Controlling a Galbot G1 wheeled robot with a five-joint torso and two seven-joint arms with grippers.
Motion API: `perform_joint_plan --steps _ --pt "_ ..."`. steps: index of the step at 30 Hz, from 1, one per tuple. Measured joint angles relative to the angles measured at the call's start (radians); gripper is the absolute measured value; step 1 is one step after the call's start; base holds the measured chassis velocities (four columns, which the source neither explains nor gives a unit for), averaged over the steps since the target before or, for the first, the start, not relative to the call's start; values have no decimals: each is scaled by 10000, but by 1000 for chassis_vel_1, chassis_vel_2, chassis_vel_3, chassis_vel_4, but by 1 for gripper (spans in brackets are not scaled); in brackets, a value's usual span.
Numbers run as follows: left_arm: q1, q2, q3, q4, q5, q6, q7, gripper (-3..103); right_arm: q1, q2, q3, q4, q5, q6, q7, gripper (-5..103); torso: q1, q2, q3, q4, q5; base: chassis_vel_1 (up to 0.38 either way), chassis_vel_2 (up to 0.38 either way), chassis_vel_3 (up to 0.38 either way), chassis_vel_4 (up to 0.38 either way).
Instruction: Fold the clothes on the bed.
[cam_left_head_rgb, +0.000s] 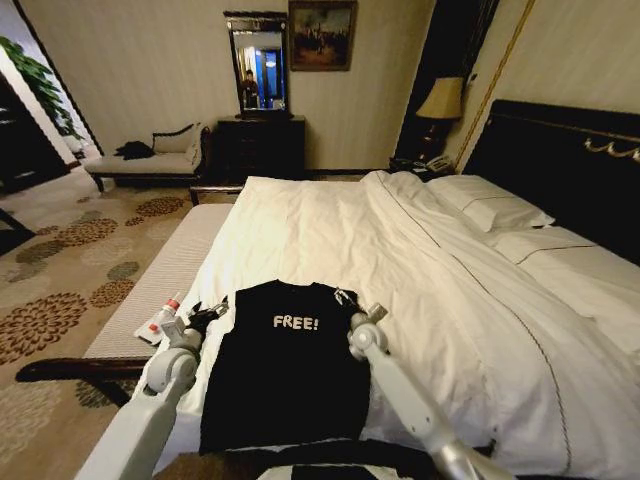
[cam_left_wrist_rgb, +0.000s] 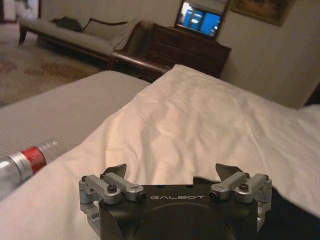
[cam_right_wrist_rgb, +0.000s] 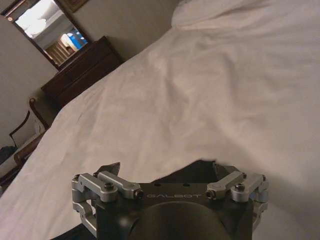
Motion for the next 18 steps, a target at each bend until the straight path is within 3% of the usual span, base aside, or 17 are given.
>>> perform_joint_plan --steps 11,14,17,18 --pt "-1045 -374 227 1032 -209 99 6 100 -91 -169 106 -378 61 -97 -836 102 -1 0 0 -4 0 0 0 0 0" --pt "-1162 -381 268 1141 -204 99 20 100 -120 -128 106 -473 70 -96 -1010 98 -3 0 -1 -3 1 0 0 0 0" --pt "-1351 -407 337 1399 -278 131 109 100 -81 -29 106 -645 69 -54 -1128 83 -3 0 -1 -1 1 0 0 0 0" --pt "-1351 -407 337 1399 -278 131 109 100 -81 -29 106 -645 69 -54 -1128 83 -3 0 -1 -1 1 0 0 0 0"
